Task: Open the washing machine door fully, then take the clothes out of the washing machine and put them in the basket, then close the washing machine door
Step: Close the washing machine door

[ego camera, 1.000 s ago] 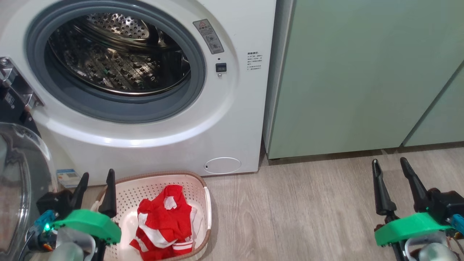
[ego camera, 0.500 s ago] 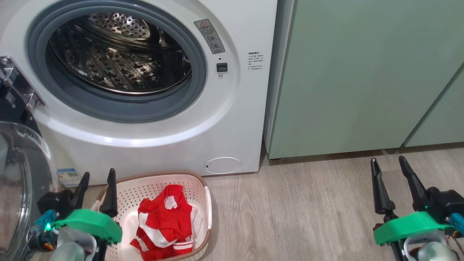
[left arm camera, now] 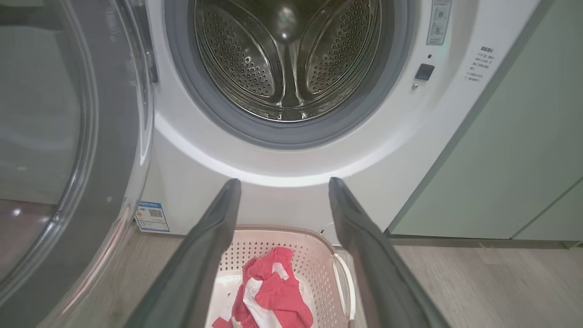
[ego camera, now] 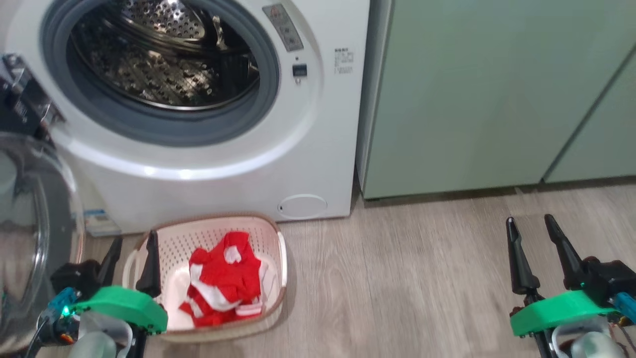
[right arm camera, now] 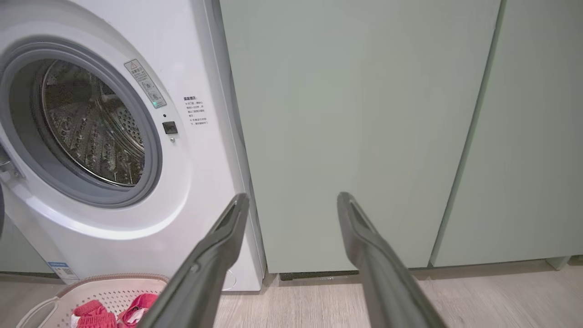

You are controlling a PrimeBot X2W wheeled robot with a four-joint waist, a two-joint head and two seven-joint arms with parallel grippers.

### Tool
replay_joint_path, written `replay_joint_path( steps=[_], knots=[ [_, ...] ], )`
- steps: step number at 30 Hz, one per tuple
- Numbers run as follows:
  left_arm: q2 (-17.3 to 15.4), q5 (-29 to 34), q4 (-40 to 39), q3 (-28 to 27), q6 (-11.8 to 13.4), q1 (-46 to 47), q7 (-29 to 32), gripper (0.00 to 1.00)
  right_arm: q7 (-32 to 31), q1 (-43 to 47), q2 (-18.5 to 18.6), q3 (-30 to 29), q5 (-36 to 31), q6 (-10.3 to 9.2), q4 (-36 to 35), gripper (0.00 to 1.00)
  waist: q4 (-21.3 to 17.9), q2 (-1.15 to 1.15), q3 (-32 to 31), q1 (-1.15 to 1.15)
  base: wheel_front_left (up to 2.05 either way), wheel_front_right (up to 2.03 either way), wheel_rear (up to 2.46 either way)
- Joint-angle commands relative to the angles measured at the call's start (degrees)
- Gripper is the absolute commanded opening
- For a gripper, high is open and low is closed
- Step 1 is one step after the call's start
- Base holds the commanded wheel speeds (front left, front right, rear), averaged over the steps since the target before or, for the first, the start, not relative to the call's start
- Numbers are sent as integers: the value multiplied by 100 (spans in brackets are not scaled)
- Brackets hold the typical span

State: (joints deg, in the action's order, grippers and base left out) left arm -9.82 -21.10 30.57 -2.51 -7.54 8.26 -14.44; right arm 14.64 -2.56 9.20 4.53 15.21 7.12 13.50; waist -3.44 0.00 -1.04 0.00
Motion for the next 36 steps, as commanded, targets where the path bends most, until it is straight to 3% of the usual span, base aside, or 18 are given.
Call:
replay_joint_path(
  steps=[1,13,24,36],
  knots=[
    [-113,61,-160,-194,6,211,-56,100,36,-206,73,107,15,36,-175,100,0,0,2,0,-213,213,0],
    [-137,24,-232,-3,6,176,-56,100,36,-191,71,86,39,36,-162,100,16,0,-19,0,-172,170,1],
    [-21,-1,-379,-176,6,119,-56,100,36,-135,66,24,43,36,-166,100,121,0,-78,0,-25,25,0],
    [28,186,-368,-296,8,203,-56,100,36,-78,6,-25,68,36,-215,100,981,0,-85,0,0,0,0]
  ],
)
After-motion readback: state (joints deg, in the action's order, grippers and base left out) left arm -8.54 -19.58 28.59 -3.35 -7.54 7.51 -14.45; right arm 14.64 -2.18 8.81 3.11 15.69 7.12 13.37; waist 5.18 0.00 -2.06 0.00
